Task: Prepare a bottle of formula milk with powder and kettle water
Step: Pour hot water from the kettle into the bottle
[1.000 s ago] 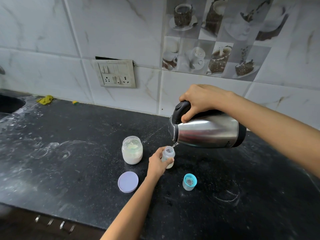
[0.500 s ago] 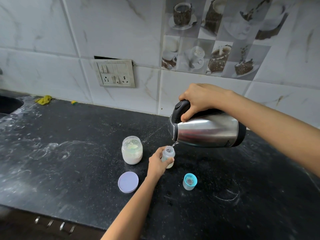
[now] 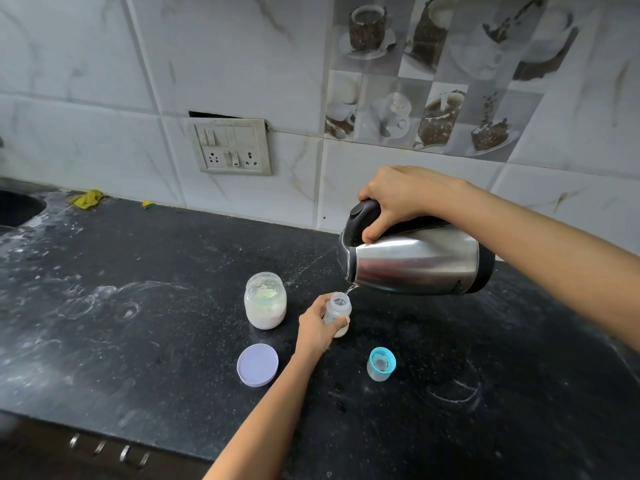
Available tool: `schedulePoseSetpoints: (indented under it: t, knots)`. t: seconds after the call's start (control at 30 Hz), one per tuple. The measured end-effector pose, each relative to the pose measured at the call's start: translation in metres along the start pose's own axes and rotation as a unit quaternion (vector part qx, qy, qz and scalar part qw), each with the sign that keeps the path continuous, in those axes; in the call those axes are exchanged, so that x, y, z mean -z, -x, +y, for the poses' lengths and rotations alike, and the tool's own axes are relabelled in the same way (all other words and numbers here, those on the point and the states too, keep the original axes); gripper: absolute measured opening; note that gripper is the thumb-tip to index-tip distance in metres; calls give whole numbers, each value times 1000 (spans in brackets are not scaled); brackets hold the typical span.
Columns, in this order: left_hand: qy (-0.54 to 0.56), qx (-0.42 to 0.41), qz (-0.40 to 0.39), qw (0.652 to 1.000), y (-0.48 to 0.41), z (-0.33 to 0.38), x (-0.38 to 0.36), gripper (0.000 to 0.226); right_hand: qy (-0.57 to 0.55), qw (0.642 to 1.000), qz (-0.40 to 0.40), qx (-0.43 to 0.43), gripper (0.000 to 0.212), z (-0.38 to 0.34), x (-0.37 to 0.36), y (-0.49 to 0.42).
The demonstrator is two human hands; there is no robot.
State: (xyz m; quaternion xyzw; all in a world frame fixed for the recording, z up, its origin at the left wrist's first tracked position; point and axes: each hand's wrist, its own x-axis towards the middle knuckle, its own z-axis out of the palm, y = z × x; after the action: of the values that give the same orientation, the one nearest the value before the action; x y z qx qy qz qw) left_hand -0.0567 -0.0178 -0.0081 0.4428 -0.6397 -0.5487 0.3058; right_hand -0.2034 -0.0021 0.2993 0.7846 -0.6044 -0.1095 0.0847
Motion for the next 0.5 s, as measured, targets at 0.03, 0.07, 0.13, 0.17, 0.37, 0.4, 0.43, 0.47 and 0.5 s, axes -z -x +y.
schedulePoseSetpoints:
  t: [0.03,0.07,0.13,0.17,0.37,0.4,0.43,0.47,0.5]
  knots:
    - [-1,1,0,1000,0,0,0,51,2,1000,0,1,48,-1,0,0]
    - [-1,2,-1,1000,0,0,0,51,4,1000,1,1,48,-1,0,-1]
    - [-2,4,-2,1000,-1,0,0,52,4,1000,0,1,48,-2,0,-1]
    - [-2,5,-3,1000,-1,0,0,52,4,1000,0,1,47,-2,0,-2]
    - [4,1,-3,1000,0,-1,0,50,3,1000,-3,-6,47,-4,3,0]
    - [5,2,-4,1000,0,0,0,50,2,1000,-2,-6,47,-3,4,0]
    - [6,3,-4,1000,0,0,0,50,2,1000,-1,-6,47,-3,4,-1]
    - [7,2,-5,1000,0,0,0,50,3,1000,0,-6,47,-3,4,-1]
    - [7,1,-5,1000,0,0,0,50,4,1000,0,-6,48,-2,4,-1]
